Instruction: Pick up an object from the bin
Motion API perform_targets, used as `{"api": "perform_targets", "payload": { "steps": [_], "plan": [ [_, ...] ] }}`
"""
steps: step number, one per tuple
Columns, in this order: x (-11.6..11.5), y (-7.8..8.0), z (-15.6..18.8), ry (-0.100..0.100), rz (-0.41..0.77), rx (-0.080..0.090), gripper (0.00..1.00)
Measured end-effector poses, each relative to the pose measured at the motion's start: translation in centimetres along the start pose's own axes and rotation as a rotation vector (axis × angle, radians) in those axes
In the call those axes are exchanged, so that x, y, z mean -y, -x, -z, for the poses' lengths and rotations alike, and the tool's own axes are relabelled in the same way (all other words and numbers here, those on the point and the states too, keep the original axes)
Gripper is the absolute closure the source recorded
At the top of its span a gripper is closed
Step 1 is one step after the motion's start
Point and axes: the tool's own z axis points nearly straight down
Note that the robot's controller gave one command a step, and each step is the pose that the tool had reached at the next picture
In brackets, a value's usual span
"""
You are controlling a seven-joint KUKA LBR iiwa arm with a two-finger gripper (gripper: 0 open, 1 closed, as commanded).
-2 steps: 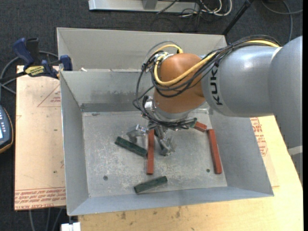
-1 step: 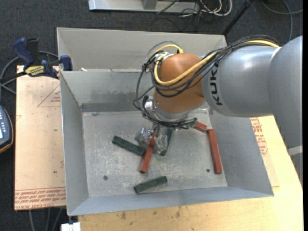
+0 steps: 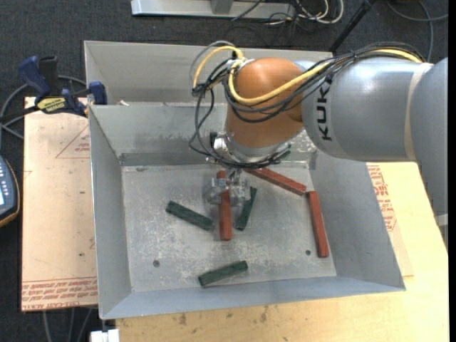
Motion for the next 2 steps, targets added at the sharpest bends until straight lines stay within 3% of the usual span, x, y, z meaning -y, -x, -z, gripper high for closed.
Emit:
{"api": "perform_targets", "payload": {
  "steps": [1,2],
  "plan": [
    [2.6,-5.9,7.5,-0.007,0.037,-0.003,1.0],
    [1.7,-7.7,12.4,-0.003,0.022,-0.001,1.0]
  ]
}}
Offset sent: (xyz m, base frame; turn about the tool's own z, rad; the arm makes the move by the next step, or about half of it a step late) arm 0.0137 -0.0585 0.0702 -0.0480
